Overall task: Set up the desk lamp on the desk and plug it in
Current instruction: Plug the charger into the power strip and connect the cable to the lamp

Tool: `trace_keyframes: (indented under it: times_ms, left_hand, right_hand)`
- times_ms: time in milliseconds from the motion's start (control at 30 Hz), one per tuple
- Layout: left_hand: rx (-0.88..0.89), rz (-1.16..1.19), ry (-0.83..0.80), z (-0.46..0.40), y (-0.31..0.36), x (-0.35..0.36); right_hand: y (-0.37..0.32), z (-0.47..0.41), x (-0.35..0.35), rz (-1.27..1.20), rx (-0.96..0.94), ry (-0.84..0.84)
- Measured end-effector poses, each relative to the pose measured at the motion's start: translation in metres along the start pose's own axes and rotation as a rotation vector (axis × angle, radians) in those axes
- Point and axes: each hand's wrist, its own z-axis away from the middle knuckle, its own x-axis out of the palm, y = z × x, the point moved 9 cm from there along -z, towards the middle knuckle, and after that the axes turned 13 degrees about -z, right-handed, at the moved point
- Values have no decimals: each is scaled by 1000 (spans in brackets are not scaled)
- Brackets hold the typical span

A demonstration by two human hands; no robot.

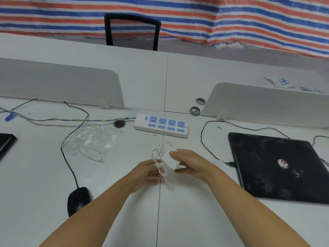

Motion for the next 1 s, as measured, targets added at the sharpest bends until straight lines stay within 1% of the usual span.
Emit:
trace_keyframes:
  times_ms: [100, 233, 300, 400, 467, 533, 600, 667, 733, 800, 867, 933, 967, 1000]
  left_hand:
    - [-66, -60, -16, 1, -11, -2]
    - [-112, 96, -71, 4, -17, 5]
    - [-115, 146, -66, 5, -16, 8]
    - [-76, 121, 65, 6, -12, 0]
    - [-49, 74, 153, 7, -11, -11]
    - [-31, 69, 233, 8, -11, -23]
    - [-18, 125, 321, 9, -11, -38]
    - [-13, 179, 399, 9, -11, -51]
    - [-8, 222, 467, 10, -12, -64]
    - [14, 325, 508, 12, -14, -75]
    - [45, 509, 498, 13, -16, -83]
    - [83, 716, 420, 14, -15, -84]
    - [99, 814, 352, 15, -12, -81]
    - [107, 881, 270, 15, -9, -75]
  right_hand:
    - [-7, 3, -8, 26, -24, 24]
    - [-13, 6, -17, -109, -25, 38]
    - [-12, 6, -17, -162, -18, 28]
    - [-8, 6, -23, -293, -2, 82]
    - [-6, 7, -29, -326, -8, 118]
    - [-8, 9, -29, -321, -15, 89]
    - [-11, 11, -29, -328, -24, 66]
    - [-14, 13, -35, -321, -47, 100]
    - [-19, 14, -43, -232, -89, 160]
    - [-31, 17, -54, -76, -147, 271]
    - [-48, 23, -70, 17, -215, 414]
    - [-59, 26, -85, -65, -220, 486]
    - [-64, 26, -89, -119, -207, 476]
    - [-69, 25, -90, -123, -200, 439]
